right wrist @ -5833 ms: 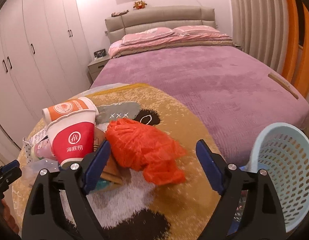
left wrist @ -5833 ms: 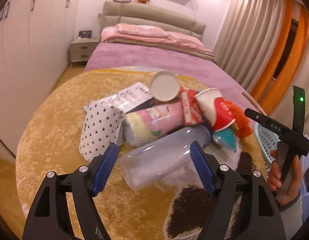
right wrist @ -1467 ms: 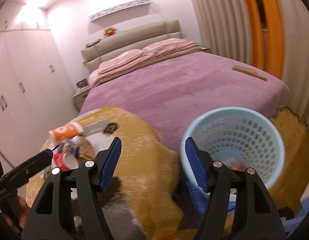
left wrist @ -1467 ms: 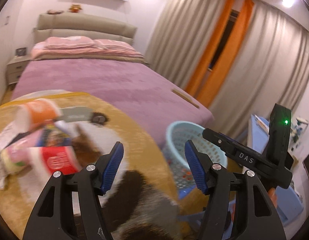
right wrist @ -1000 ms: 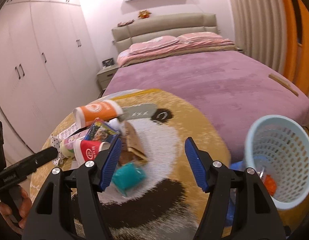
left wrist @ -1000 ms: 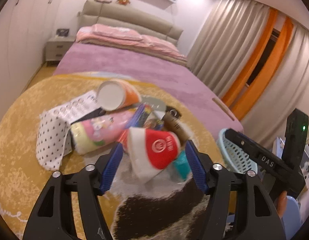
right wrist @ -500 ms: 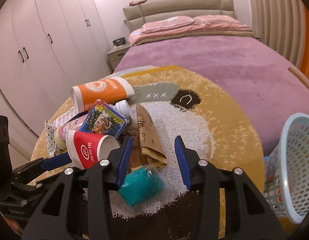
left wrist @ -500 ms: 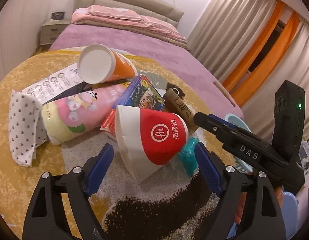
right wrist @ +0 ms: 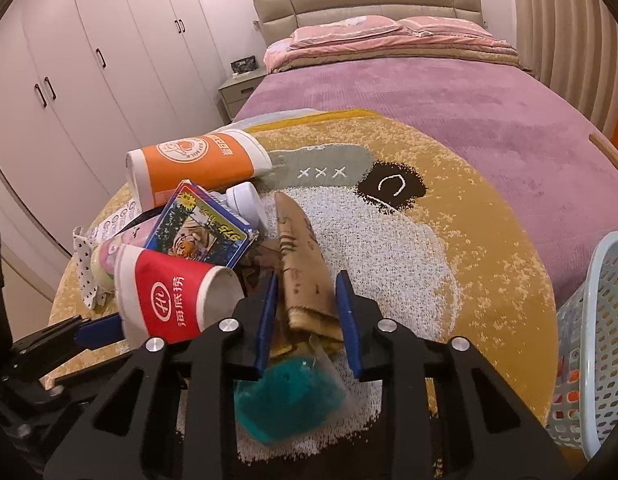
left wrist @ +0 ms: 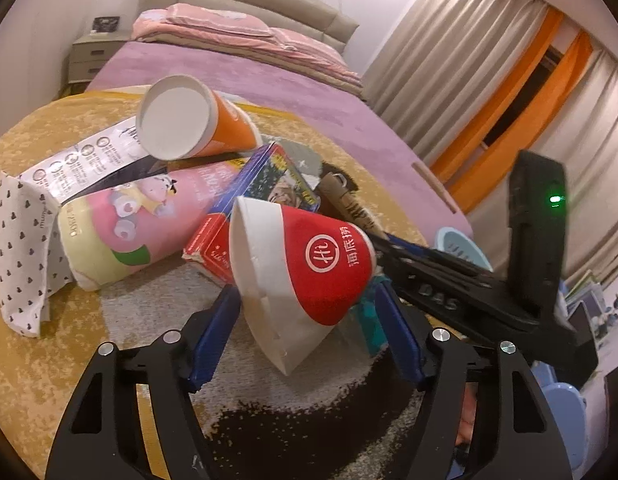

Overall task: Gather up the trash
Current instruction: 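Grasp the red-and-white paper cup with the left tool while the right tool grasps the brown paper bag, then carry the cup and paper bag over the wastebasket and open both tools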

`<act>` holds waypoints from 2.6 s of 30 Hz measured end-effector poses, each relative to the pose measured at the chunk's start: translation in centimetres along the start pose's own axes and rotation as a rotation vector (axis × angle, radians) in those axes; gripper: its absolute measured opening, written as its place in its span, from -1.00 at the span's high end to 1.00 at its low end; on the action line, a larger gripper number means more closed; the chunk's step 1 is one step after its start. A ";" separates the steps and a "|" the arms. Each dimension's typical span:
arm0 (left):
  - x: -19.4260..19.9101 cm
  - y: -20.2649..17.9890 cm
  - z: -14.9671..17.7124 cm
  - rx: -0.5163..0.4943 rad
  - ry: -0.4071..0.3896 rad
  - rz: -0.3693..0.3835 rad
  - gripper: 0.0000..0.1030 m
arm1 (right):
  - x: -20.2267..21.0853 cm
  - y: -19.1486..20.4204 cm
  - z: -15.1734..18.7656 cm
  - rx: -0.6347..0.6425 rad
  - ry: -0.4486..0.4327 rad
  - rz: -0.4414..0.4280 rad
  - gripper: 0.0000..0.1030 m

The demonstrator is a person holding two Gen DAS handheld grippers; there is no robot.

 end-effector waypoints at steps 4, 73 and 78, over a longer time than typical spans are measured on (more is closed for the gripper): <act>-0.3 -0.4 -0.2 0.025 0.002 0.082 0.08 | -0.2 -0.3 -0.1 -0.016 -0.001 -0.014 0.71; -15.1 -28.4 2.2 -0.388 0.174 0.287 0.44 | 20.0 -33.0 8.3 -0.623 -0.264 0.442 0.87; -15.2 -27.9 2.4 -0.394 0.164 0.257 -0.14 | 19.1 -33.3 8.9 -0.636 -0.231 0.425 0.64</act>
Point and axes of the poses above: each gripper's, at about its wrist camera, not at the fingertips, and x roughly against the way its jaws point, y to its left, z to its underside, the point moved 7 cm from there along -x, roughly the way its jaws point, and after that the axes turned 3 degrees about -x, right-handed, at the moved point
